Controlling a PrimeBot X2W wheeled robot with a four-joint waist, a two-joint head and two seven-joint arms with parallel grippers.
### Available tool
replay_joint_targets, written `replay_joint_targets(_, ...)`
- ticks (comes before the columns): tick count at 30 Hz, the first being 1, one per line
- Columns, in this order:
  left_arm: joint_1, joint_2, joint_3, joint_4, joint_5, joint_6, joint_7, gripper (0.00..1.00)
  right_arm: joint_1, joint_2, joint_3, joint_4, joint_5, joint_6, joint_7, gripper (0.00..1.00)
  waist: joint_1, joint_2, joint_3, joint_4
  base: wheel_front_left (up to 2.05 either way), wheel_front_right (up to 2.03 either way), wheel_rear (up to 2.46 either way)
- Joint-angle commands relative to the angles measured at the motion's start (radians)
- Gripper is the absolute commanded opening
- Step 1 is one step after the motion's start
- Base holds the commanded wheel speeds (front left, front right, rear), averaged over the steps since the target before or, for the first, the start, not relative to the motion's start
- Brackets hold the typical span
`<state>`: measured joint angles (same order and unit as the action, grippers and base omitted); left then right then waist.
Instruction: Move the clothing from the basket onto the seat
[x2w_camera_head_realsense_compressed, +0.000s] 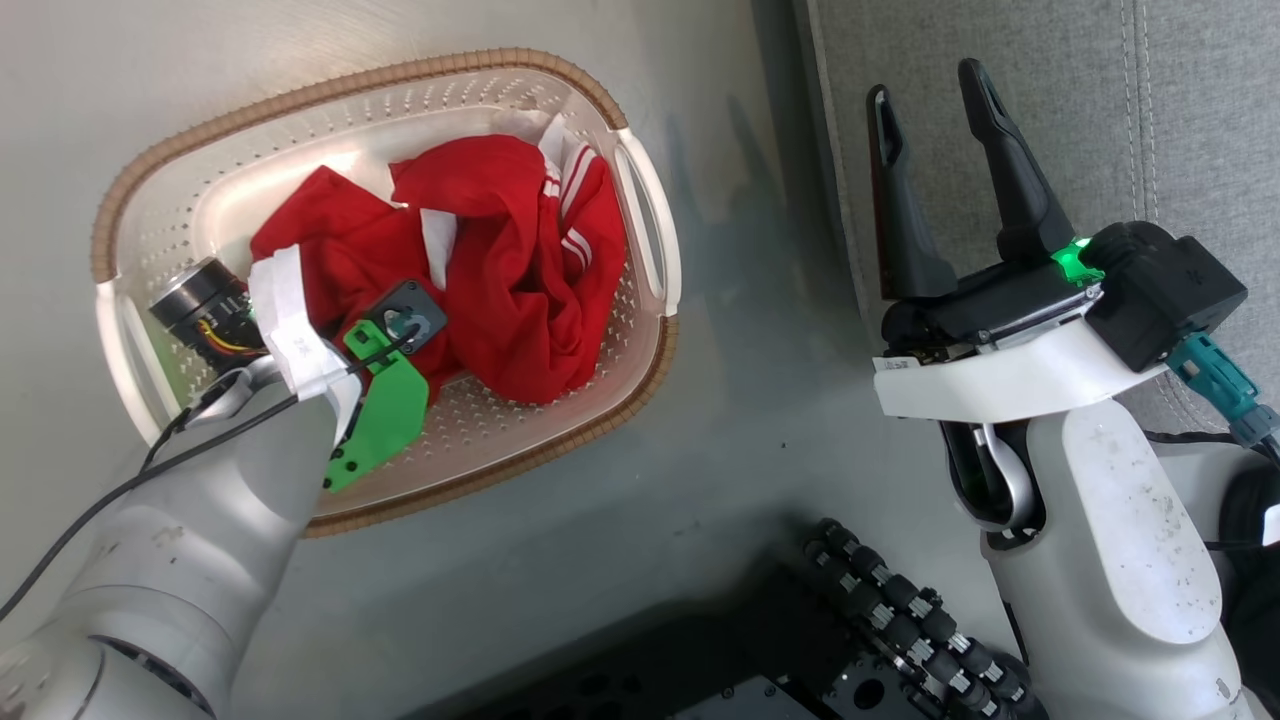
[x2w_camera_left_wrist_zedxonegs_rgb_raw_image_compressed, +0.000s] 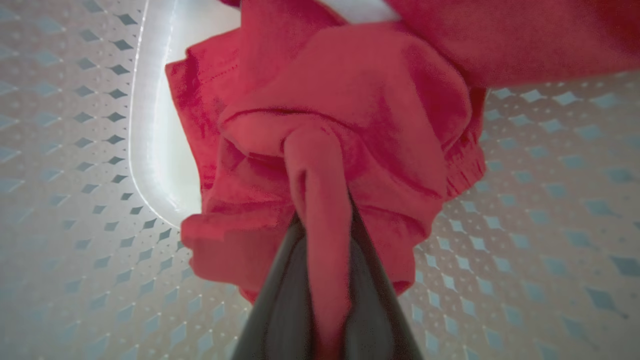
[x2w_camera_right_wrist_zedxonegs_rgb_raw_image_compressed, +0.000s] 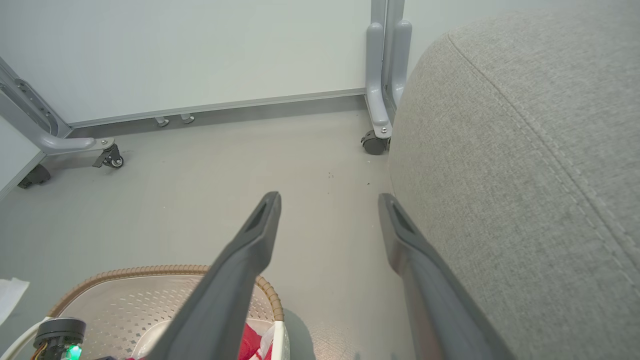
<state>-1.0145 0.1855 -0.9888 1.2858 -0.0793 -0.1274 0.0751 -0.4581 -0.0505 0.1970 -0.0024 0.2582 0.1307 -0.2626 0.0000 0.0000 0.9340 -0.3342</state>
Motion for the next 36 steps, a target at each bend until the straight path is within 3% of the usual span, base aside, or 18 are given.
replay_joint_targets(1,0.005,-0.007,-0.002,-0.005,-0.006,0.003,-0.019,0.00,-0.007,0.000,-0.002,0.004,-0.012,0.000,-0.003,1.00,0.0000,0.0000,-0.022,0.015,0.00,0.00,0.00)
replay_joint_targets(15,0.091,-0.067,0.039,-0.054,-0.089,0.032,-0.260,0.00,0.056,-0.001,-0.048,0.037,-0.078,0.000,-0.003,1.00,0.0000,0.0000,-0.210,0.120,0.00,0.00,0.00)
replay_joint_targets(24,0.152,-0.094,0.106,-0.140,-0.176,0.057,-0.334,0.00,0.116,-0.001,-0.088,0.039,-0.116,0.000,0.025,1.00,0.0000,0.0000,-0.345,0.189,0.00,0.00,0.00)
replay_joint_targets(36,0.331,-0.030,0.294,-0.519,-0.297,0.138,-0.340,0.00,0.197,-0.001,-0.115,0.001,-0.131,0.000,0.089,1.00,0.0000,0.0000,-0.498,0.245,0.00,0.00,0.00)
